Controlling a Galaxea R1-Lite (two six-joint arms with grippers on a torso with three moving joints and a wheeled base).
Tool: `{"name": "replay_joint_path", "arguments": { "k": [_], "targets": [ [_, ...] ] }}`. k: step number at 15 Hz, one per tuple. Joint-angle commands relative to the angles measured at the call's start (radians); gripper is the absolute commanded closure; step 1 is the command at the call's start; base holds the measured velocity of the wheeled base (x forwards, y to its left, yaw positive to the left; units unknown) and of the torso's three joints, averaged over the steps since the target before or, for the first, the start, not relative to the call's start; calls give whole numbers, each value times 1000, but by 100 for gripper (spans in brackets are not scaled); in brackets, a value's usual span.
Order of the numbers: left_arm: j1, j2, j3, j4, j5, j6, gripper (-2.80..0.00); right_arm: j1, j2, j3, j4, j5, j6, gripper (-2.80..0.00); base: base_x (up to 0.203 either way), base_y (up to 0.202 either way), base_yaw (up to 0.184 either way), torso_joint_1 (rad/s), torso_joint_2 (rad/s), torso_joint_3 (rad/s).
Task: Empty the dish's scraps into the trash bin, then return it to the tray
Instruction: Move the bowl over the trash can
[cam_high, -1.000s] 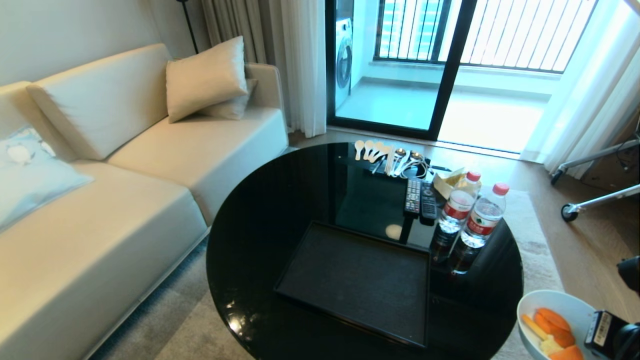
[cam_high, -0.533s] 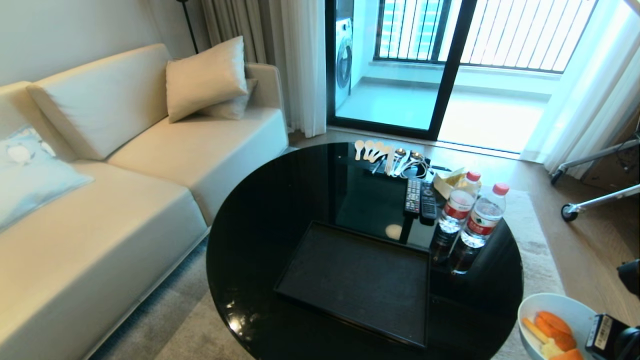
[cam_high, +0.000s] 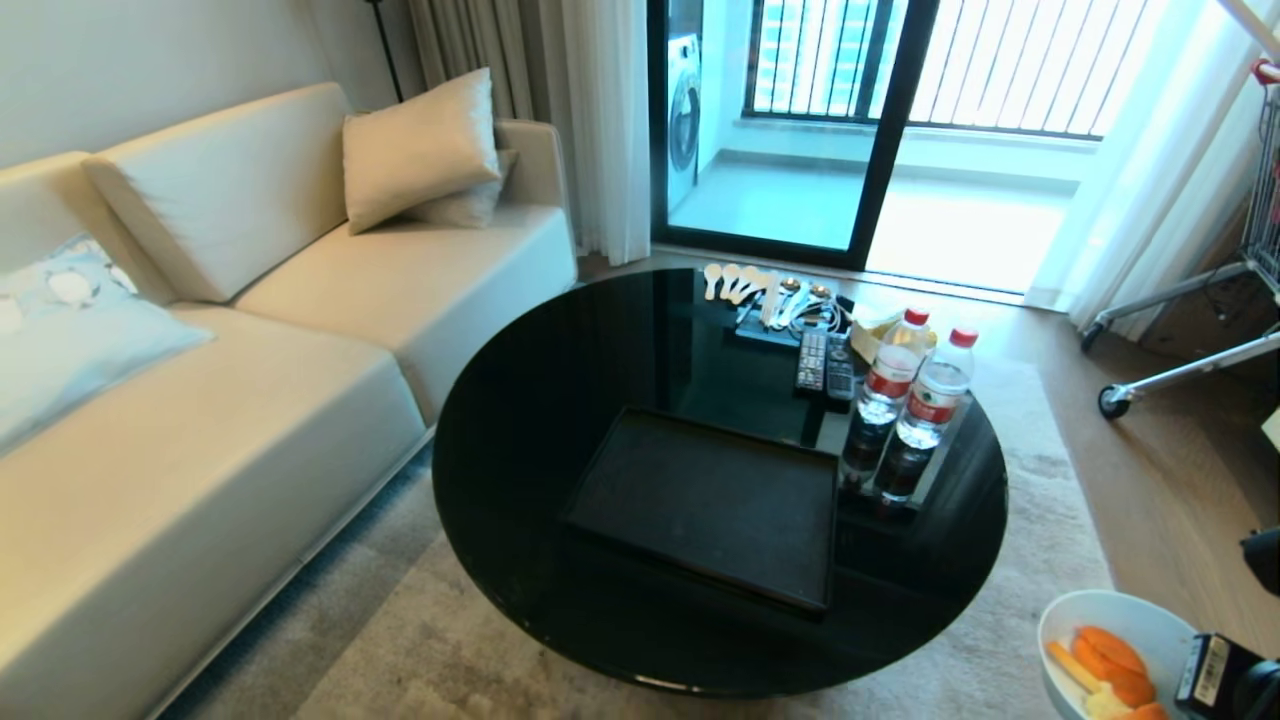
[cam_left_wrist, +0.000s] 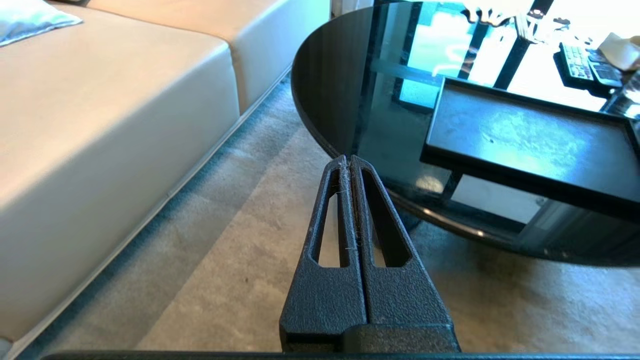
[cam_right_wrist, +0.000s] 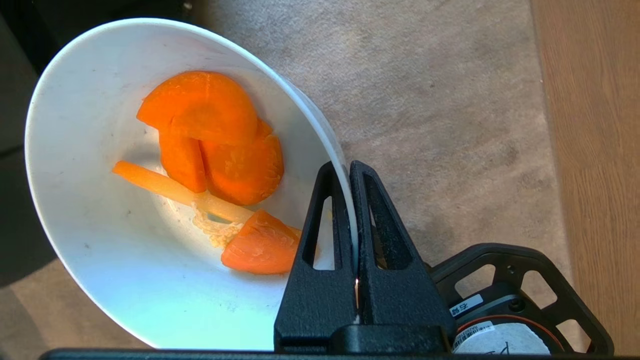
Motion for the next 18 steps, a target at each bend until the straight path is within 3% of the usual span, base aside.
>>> {"name": "replay_joint_path", "arguments": {
  "k": [1,7,18],
  "targets": [
    [0,0,0,0,0,-1,0,0,-1,0,2,-2,5,0,-183,0,-1,1,3,7],
    [0,0,0,0,0,-1,0,0,-8,8,0,-2,5,0,-170,0,-1,1,2,4],
    [0,0,0,0,0,-1,0,0,-79,26,6,-2,-1,0,0,0,0,0,0,0]
  ]
}}
